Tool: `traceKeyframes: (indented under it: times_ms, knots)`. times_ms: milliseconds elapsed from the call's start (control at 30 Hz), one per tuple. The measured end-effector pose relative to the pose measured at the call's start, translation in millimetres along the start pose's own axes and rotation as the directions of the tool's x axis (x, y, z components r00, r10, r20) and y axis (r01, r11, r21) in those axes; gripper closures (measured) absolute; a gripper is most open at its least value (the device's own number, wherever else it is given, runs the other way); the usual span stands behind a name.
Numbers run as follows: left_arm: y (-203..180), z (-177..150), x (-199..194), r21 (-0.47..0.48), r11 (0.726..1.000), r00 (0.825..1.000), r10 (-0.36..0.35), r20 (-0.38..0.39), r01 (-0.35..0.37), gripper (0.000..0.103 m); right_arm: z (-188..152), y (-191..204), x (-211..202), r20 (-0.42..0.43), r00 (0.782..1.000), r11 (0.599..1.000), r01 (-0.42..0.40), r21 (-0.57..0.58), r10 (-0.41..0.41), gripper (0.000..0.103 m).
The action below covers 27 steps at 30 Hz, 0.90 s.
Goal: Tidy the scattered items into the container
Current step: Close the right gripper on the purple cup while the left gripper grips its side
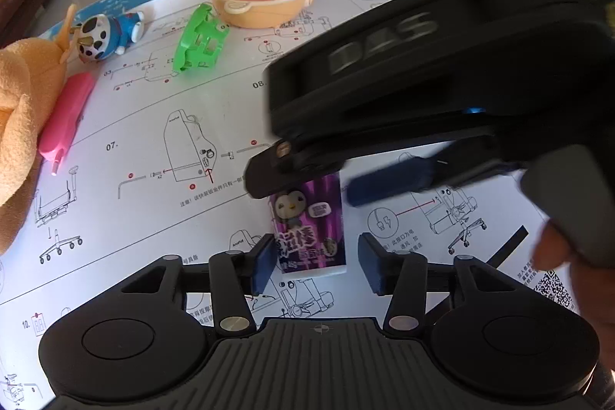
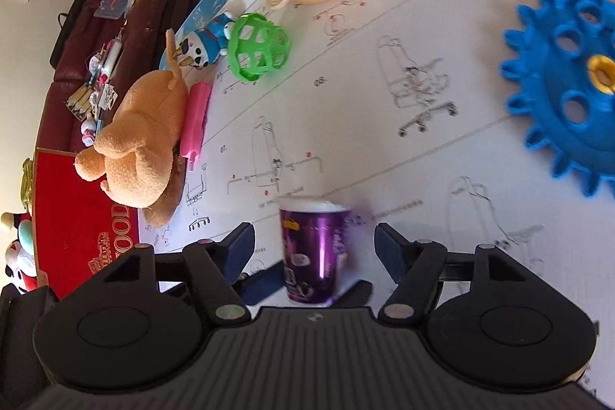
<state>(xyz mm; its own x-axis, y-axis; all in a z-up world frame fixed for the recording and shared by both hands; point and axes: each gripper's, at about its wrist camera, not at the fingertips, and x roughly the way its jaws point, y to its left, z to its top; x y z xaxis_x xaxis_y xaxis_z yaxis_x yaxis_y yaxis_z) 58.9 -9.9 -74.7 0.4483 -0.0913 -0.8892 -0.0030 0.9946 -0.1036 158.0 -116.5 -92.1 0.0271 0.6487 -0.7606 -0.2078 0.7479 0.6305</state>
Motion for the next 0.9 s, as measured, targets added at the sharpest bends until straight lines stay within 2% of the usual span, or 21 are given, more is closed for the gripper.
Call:
traceKeyframes:
  times_ms: [33,67,100,167,233,300,333,400,433,500,700,767,800,833,900]
  knots:
    - [1,0,-1,-0.001,1.0,1.0,-0.002,0.0,0.002,0.044,1,3,3,0.003,1.0,1.0,0.011,-0.016,-0.011,0.045]
    - [3,0,-1,-0.005,1.0,1.0,-0.002,0.0,0.002,0.044,1,5,6,0.011,1.0,0.999,0.023,-0.03,-0.023,0.054]
    - [6,0,-2,-0.012,1.0,1.0,0.005,0.0,-0.005,0.043,1,6,7,0.018,1.0,0.999,0.024,-0.042,-0.023,0.055]
    - [14,0,-4,-0.041,0.999,1.0,0.014,0.001,-0.014,0.034,0,6,7,0.017,1.0,0.999,0.007,-0.042,-0.006,0.055]
    - [19,0,-6,-0.059,0.998,0.999,0.031,0.008,-0.031,0.029,-2,3,5,0.005,1.0,1.0,-0.01,-0.019,0.01,0.055]
    - [21,1,-4,-0.067,0.997,0.999,0.032,-0.003,-0.032,0.029,-5,1,4,-0.006,1.0,1.0,-0.023,0.004,0.023,0.055]
    - [22,1,-3,-0.074,0.997,1.0,0.029,-0.013,-0.03,0.039,-6,0,3,-0.008,1.0,1.0,-0.025,0.007,0.025,0.055]
    - [21,-2,-2,-0.07,0.997,0.999,0.036,-0.005,-0.036,0.051,-9,0,1,-0.01,0.999,0.999,-0.032,0.014,0.032,0.055]
    - [20,-3,-3,-0.055,0.998,0.999,0.04,0.001,-0.04,0.064,-9,-1,-1,-0.009,0.999,0.999,-0.033,0.018,0.033,0.055]
    - [19,-6,-5,-0.046,0.999,1.0,0.028,0.006,-0.027,0.064,-9,1,-1,-0.006,1.0,1.0,-0.017,0.011,0.017,0.051]
    - [18,-9,-5,-0.018,0.999,1.0,0.028,0.014,-0.028,0.064,-8,11,7,-0.008,1.0,1.0,0.008,-0.02,-0.008,0.042]
    - [18,-10,-6,-0.014,1.0,1.0,0.027,0.014,-0.026,0.063,-7,14,12,0.005,1.0,0.999,0.02,-0.035,-0.02,0.043]
    - [18,-10,-5,-0.018,1.0,1.0,0.025,0.013,-0.025,0.058,-7,16,13,0.014,1.0,0.999,0.029,-0.046,-0.028,0.048]
    - [19,-10,-5,-0.024,0.999,1.0,0.024,0.011,-0.024,0.047,-7,18,13,0.021,0.999,0.997,0.042,-0.061,-0.041,0.052]
    - [21,-9,-5,-0.034,0.999,1.0,0.028,0.012,-0.028,0.045,-9,19,14,0.015,0.999,0.996,0.037,-0.08,-0.036,0.053]
